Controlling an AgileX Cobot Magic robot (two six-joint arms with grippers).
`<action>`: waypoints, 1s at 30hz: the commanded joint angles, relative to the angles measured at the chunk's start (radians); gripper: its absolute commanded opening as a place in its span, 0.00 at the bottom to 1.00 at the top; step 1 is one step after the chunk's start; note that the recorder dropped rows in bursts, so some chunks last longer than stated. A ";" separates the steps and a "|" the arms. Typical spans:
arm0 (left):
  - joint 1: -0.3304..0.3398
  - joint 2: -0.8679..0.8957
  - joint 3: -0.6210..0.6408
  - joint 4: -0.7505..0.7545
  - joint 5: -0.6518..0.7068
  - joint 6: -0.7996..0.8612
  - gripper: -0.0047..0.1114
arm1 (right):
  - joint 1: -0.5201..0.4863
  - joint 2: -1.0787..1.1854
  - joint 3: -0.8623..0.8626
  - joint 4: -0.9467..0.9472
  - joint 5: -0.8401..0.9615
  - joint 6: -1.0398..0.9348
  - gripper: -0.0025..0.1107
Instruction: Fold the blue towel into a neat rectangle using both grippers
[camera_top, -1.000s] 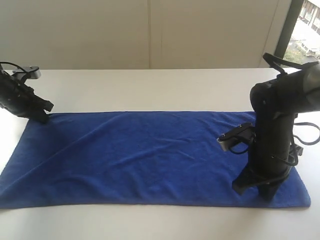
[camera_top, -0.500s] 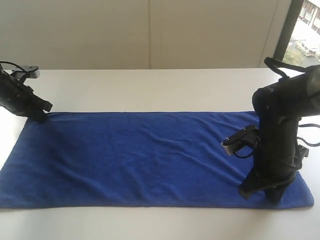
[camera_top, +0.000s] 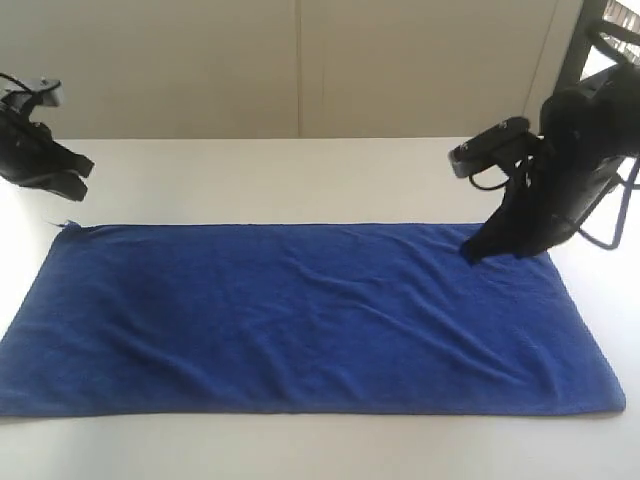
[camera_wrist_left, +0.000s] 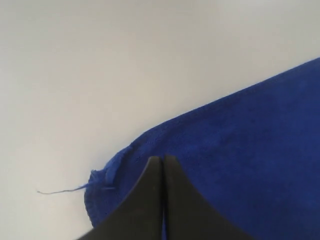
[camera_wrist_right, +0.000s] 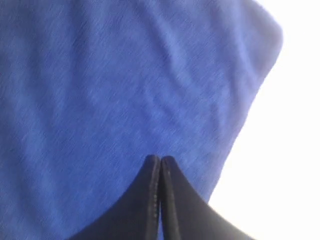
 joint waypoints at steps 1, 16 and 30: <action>-0.005 -0.111 -0.007 -0.018 0.097 0.002 0.04 | -0.114 0.094 -0.067 0.015 -0.054 0.026 0.02; -0.003 -0.267 0.016 0.029 0.158 0.002 0.04 | -0.168 0.270 -0.088 0.083 0.012 -0.039 0.02; -0.001 -0.327 0.147 0.053 0.110 0.006 0.04 | -0.307 0.279 -0.088 0.016 0.035 -0.036 0.02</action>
